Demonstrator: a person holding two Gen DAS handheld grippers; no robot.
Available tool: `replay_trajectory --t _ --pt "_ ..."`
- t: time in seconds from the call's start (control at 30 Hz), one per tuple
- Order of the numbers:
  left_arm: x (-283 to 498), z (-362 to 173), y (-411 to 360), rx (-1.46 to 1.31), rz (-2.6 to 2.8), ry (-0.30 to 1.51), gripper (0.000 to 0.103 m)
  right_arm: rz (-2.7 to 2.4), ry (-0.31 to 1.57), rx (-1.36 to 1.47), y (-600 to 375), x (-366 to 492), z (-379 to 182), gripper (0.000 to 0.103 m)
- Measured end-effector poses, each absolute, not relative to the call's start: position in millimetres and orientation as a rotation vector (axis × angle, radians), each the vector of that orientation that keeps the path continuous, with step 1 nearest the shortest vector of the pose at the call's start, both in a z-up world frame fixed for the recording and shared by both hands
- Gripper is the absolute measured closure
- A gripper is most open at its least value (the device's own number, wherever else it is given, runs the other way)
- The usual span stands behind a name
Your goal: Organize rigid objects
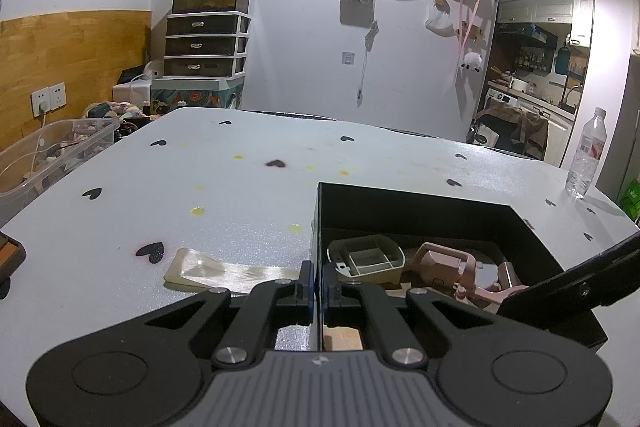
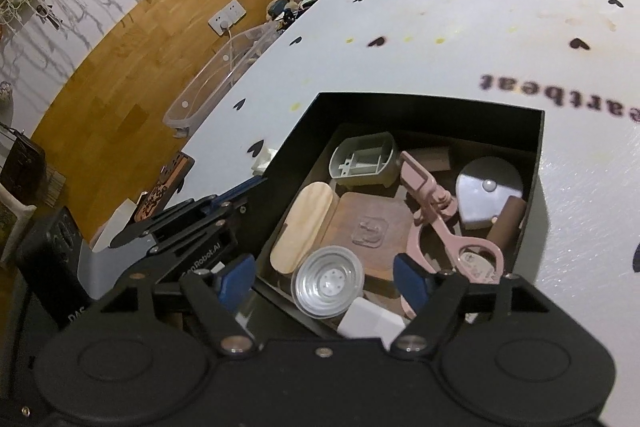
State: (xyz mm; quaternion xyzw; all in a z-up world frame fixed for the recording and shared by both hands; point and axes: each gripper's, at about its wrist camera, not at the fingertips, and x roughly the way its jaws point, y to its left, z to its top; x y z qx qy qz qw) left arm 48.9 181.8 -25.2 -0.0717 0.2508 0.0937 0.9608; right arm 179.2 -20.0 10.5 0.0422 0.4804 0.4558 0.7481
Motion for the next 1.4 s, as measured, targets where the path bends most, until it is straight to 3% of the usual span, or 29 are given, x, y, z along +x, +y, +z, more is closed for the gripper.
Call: replay_trajectory --t 0.3,0.7,0.97,1.03,1.17,1.4 --pt "49 -25 182 -0.145 0.189 0.509 0.100 0.984 0.965 0.103 -32 175 21 0.021" --pt "43 -22 182 -0.128 0.188 0.494 0.100 0.804 0.657 0.051 -69 151 28 0.019" --pt "14 -1 166 -0.106 0.145 0.438 0.097 0.684 0.495 0.031 -93 124 27 0.012" --pt "5 3 160 -0.100 0.139 0.430 0.090 0.659 0.464 0.026 -99 117 26 0.009" --pt "-7 6 150 -0.080 0.157 0.427 0.065 0.625 0.444 0.037 -110 104 24 0.004" --pt "-29 8 133 -0.054 0.173 0.429 0.041 0.550 0.355 -0.032 -117 76 16 0.000"
